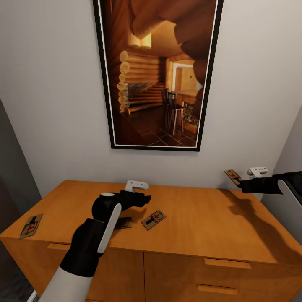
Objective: Take the four mousetraps from the cabinet in the bathroom and place them on the bathroom floor. Make sure all four end up on the same floor surface, and ensure that at least two of them are either under or directly next to the same bathroom sink.
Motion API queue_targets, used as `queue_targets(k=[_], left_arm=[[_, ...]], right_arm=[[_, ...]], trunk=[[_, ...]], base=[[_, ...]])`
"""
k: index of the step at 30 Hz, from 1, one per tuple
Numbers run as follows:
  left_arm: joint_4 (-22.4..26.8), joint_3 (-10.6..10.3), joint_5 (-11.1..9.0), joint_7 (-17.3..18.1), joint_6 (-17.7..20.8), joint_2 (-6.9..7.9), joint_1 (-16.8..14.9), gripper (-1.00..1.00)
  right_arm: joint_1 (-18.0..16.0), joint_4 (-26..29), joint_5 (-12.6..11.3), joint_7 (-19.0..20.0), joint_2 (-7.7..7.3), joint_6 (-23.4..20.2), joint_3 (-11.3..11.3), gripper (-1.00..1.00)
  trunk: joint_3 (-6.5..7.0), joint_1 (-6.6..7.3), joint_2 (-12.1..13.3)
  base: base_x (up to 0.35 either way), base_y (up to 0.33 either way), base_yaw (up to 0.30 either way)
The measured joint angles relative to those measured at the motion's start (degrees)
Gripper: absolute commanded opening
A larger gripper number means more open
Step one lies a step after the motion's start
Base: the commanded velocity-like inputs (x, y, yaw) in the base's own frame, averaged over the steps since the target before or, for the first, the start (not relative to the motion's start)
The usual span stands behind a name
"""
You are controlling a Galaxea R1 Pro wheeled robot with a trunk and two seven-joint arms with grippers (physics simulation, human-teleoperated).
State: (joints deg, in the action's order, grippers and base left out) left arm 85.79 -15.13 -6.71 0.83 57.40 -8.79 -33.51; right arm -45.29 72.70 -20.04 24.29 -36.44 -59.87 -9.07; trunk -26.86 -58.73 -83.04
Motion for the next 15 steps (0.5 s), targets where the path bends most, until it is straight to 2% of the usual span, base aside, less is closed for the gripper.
queue_targets(k=[11,15], left_arm=[[-0.02,-1.41,0.04,-0.02,0.23,0.03,0.07,1.0],[-0.03,-2.7,0.23,0.0,0.2,0.08,0.07,1.0]], right_arm=[[0.0,0.05,0.04,0.01,-0.05,0.0,-0.01,-1.0],[0.0,0.05,0.04,0.01,-0.07,0.0,0.0,-1.0]], trunk=[[0.0,0.0,0.0],[0.0,0.0,0.0]], base=[[0.0,0.0,0.0],[0.0,0.0,0.0]])
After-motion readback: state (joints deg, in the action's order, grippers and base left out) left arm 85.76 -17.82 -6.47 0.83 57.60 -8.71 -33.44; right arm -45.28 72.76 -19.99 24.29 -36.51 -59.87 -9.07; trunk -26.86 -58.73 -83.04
